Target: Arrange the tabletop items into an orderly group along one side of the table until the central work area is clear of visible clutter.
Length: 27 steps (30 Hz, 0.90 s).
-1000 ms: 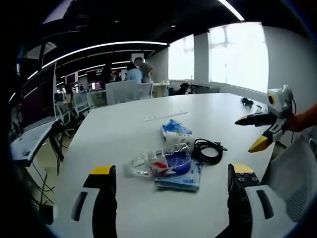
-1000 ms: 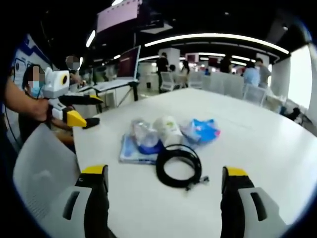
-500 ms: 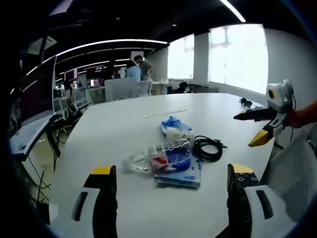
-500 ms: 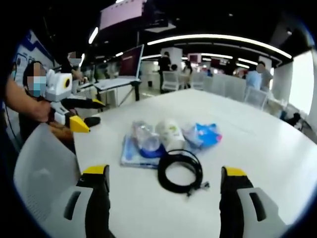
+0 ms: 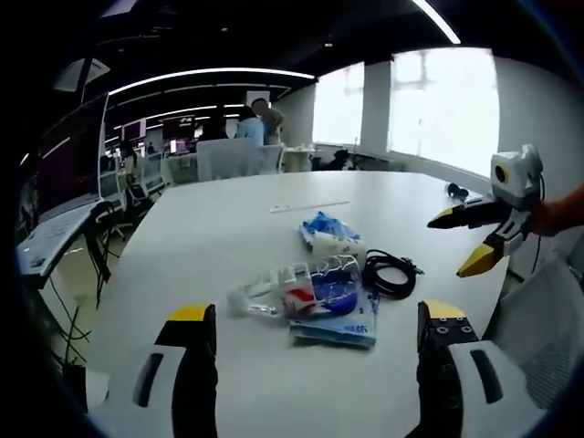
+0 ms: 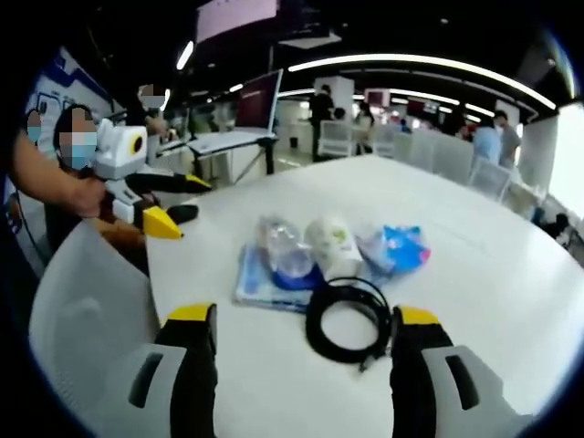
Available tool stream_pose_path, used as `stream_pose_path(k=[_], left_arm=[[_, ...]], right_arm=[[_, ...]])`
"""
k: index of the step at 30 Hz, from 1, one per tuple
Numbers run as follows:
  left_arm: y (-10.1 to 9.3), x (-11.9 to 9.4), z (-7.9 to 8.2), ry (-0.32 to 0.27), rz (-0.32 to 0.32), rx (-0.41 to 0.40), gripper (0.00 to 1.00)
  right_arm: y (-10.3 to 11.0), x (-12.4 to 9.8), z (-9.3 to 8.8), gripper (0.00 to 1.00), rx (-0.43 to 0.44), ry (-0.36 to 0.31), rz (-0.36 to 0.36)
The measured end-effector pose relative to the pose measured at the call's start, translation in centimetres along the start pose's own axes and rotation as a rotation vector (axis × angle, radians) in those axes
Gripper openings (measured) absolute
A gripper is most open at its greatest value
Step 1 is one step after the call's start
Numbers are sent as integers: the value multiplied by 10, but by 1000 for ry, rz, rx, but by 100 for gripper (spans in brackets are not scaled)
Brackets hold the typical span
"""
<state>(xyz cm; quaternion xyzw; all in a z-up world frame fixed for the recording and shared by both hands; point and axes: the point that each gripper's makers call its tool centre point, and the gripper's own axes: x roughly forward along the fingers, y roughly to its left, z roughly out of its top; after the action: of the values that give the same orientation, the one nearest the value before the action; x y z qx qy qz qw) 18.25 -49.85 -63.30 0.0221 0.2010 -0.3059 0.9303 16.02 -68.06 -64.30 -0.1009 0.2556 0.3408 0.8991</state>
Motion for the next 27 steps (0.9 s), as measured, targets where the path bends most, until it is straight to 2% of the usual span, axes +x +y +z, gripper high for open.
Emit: stream_pose_path(k=[9, 16, 27], left_arm=[[5, 8, -9, 29, 8, -20, 90], [9, 9, -12, 30, 11, -32, 90], [28, 7, -20, 43, 57, -70, 90]], right_arm=[[8, 26, 19, 66, -53, 8, 73], [17, 48, 31, 61, -98, 38, 132], [27, 80, 49, 58, -131, 52, 186]])
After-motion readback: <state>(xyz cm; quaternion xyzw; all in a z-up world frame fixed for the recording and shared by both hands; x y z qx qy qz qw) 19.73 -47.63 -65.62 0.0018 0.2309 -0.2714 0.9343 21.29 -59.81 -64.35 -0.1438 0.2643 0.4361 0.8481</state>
